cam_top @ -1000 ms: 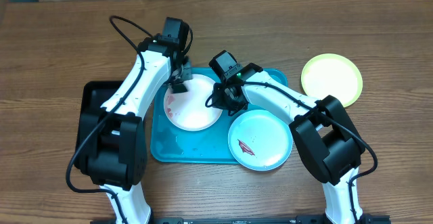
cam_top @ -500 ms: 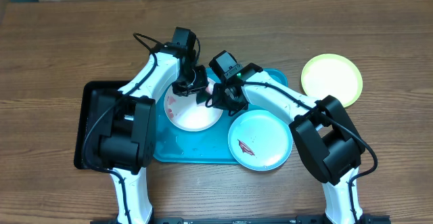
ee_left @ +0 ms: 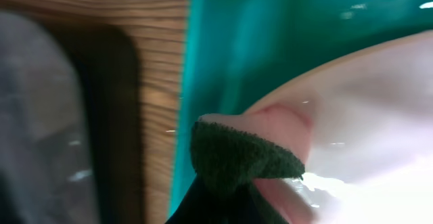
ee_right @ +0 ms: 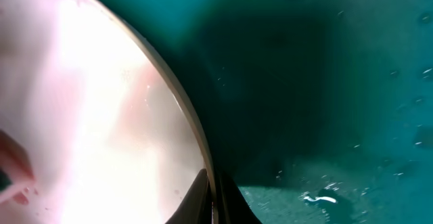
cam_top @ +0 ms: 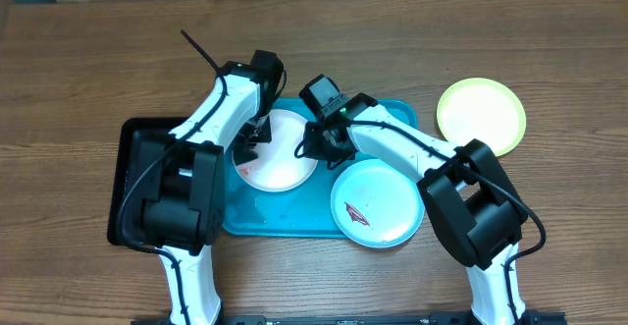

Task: Clean dirty plates on tray and stack at the side
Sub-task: 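Scrub the white plate with the sponge while the right gripper holds it, then lift the white plate with the right gripper and stack it on yellow plate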

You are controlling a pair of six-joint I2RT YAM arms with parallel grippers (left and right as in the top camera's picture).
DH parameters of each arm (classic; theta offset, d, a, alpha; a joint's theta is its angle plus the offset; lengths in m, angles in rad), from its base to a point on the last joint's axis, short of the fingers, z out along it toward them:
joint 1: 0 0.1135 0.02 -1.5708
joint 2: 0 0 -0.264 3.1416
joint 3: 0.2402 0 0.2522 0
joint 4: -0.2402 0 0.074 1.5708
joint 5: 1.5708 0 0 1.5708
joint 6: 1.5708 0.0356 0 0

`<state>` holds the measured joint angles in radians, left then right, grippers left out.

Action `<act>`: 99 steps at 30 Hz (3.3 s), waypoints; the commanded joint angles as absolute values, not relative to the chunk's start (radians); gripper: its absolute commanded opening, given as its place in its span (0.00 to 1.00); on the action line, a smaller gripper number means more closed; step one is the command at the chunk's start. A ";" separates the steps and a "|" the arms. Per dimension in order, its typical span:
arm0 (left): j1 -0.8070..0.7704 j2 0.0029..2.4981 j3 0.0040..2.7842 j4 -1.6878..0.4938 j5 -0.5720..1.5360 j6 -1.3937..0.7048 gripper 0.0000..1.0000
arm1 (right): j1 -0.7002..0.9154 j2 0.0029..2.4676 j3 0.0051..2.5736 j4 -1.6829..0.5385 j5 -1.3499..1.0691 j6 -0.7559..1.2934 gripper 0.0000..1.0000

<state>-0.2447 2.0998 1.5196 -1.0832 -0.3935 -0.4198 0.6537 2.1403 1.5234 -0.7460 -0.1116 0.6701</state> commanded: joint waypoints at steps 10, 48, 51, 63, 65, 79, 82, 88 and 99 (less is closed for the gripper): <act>-0.051 1.783 1.604 -1.118 -0.208 -0.476 0.04 | 0.623 2.110 1.553 -0.893 0.059 0.561 0.04; 0.465 1.582 1.425 -1.303 0.203 -0.396 0.04 | 1.142 1.664 1.623 -0.458 1.459 -0.756 0.04; 0.464 1.582 1.425 -1.303 0.203 -0.395 0.04 | 1.148 1.664 1.623 -0.413 1.468 -0.862 0.04; 0.464 1.582 1.425 -1.299 0.203 -0.392 0.04 | 1.156 1.664 1.623 -0.394 1.468 -0.780 0.04; 0.464 1.582 1.425 -1.297 0.203 -0.392 0.04 | 1.147 1.664 1.623 -0.403 1.465 -0.647 0.04; 0.464 1.582 1.422 -1.296 0.200 -0.388 0.04 | 0.540 1.659 1.623 -0.968 0.240 0.440 0.04; 0.464 1.582 1.422 -1.297 0.200 -0.387 0.04 | 0.326 1.658 1.622 -1.013 0.152 0.482 0.04; 0.464 1.582 1.422 -1.294 0.201 -0.381 0.04 | -0.064 1.666 1.569 -1.093 0.154 0.497 0.04; 0.464 1.582 1.422 -1.275 0.203 -0.381 0.04 | -0.348 1.666 1.318 -0.940 -0.027 0.496 0.04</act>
<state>0.4625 1.5757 1.4261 -1.2774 0.1917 -0.4076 -0.3603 1.6768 1.3621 -0.9749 0.0551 0.4873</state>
